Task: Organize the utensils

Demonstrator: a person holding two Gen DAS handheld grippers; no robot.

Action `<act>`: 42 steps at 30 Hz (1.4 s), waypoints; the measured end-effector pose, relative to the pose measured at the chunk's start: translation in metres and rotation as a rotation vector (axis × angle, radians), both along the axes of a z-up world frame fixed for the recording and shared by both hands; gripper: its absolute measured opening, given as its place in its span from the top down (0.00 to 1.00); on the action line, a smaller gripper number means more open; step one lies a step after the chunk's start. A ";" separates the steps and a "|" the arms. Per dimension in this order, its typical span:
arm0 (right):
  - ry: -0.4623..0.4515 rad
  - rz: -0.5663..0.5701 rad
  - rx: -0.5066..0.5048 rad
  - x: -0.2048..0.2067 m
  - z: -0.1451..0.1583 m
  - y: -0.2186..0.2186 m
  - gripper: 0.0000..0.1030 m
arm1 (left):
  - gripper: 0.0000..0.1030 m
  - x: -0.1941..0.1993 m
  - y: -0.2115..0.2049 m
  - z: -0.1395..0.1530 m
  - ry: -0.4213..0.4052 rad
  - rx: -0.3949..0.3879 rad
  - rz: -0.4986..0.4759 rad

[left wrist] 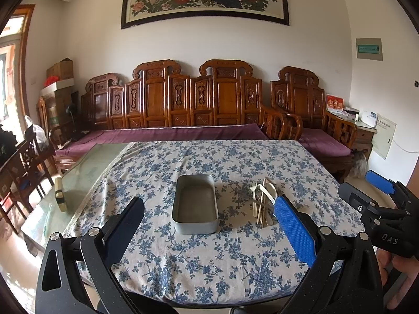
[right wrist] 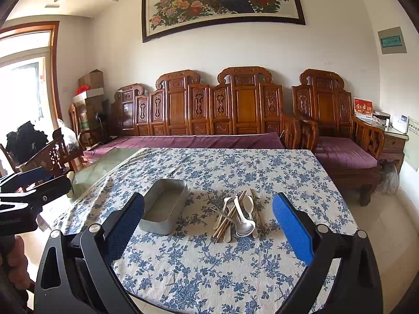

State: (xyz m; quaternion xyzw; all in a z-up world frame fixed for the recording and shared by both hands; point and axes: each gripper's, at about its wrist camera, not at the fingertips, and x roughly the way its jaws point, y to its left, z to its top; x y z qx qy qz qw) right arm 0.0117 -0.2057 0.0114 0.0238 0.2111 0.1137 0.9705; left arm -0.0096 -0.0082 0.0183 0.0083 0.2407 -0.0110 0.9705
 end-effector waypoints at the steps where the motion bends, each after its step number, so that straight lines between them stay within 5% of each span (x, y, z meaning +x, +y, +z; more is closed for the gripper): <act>1: 0.000 0.000 0.000 0.000 0.001 0.000 0.04 | 0.06 0.000 0.000 0.001 -0.001 0.000 0.000; 32: 0.000 0.000 -0.001 -0.002 -0.001 0.002 0.04 | 0.06 -0.002 -0.002 -0.001 0.003 -0.001 -0.001; 42: 0.038 0.021 -0.003 0.014 -0.010 -0.003 0.08 | 0.06 0.026 0.000 -0.022 0.083 0.003 -0.021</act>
